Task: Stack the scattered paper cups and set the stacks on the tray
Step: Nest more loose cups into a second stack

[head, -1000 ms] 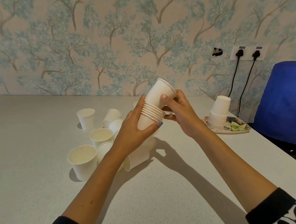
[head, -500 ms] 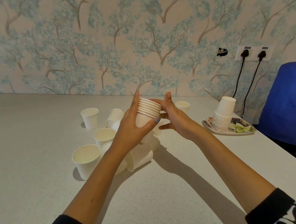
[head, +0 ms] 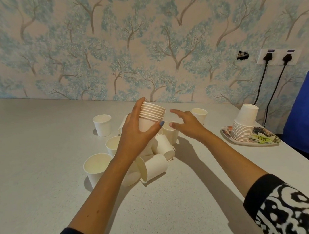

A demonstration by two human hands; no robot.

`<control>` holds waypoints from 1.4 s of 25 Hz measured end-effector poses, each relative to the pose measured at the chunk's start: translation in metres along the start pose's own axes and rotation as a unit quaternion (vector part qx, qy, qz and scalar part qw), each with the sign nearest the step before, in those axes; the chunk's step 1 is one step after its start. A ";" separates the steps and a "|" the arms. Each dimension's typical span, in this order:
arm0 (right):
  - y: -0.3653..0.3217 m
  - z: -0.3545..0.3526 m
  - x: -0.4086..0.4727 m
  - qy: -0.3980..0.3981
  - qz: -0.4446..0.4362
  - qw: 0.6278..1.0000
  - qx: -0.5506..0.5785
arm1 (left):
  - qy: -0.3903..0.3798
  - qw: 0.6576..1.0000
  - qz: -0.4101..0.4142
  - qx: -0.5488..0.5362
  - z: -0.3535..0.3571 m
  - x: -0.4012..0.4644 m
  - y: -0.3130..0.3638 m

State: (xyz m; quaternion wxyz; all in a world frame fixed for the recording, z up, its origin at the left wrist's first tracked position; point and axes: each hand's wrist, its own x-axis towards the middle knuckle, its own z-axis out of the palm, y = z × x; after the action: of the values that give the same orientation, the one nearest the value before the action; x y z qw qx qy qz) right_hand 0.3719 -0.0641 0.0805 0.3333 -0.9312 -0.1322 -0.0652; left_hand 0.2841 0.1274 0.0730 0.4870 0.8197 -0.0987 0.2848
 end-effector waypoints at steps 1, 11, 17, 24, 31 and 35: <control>0.005 0.004 0.004 -0.018 -0.002 0.999 -0.029 | 0.001 1.000 0.001 0.000 -0.001 0.001 -0.001; 0.016 0.011 0.001 0.124 0.029 0.990 0.056 | -0.012 1.000 -0.004 0.002 -0.003 0.001 -0.003; -0.029 -0.038 -0.021 0.159 -0.070 0.935 0.310 | -0.039 0.999 0.004 0.004 0.001 -0.002 -0.001; -0.048 -0.058 -0.040 -0.011 -0.101 0.968 0.230 | -0.056 0.998 0.024 0.013 0.001 -0.003 0.006; -0.058 -0.040 -0.051 -0.142 -0.092 0.969 0.180 | -0.063 0.997 0.034 0.010 0.003 -0.002 0.008; -0.060 -0.025 -0.054 -0.164 -0.098 0.970 0.150 | -0.041 0.999 0.033 0.009 -0.003 0.000 0.006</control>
State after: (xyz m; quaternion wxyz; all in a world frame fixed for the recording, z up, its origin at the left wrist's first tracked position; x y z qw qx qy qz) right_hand 0.3024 -0.0466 0.1248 0.4350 -0.8510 -0.2841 0.0766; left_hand 0.2805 0.1268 0.0783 0.4653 0.8316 -0.1426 0.2676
